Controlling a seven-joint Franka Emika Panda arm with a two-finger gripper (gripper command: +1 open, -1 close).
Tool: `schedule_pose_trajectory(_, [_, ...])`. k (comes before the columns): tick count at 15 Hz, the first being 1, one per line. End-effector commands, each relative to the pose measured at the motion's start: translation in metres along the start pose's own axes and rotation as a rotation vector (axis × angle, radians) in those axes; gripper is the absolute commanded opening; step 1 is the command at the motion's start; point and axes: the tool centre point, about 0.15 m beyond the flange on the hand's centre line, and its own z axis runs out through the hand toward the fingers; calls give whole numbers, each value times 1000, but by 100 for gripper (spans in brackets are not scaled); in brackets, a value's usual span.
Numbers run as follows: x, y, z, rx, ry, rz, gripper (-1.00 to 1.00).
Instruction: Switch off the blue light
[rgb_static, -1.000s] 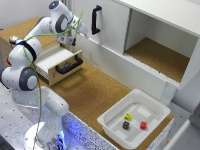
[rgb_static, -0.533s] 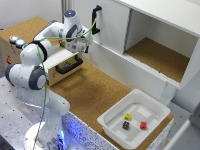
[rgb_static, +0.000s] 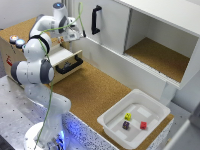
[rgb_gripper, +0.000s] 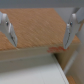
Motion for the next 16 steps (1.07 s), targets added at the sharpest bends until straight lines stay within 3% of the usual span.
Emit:
schedule_pose_trajectory(1, [93,-42,-28,159,-76,-288,100])
schedule_pose_trajectory(8, [142,-123,-13,246,-80,-574,100])
schedule_pose_trajectory(9, [145,-134,-18,254,-65,-605,-100])
schedule_pose_trajectory(13, [148,-151,-29,284,-36,-651,-100])
schedule_pose_trajectory(16, [145,-157,-30,348,-42,-595,-100])
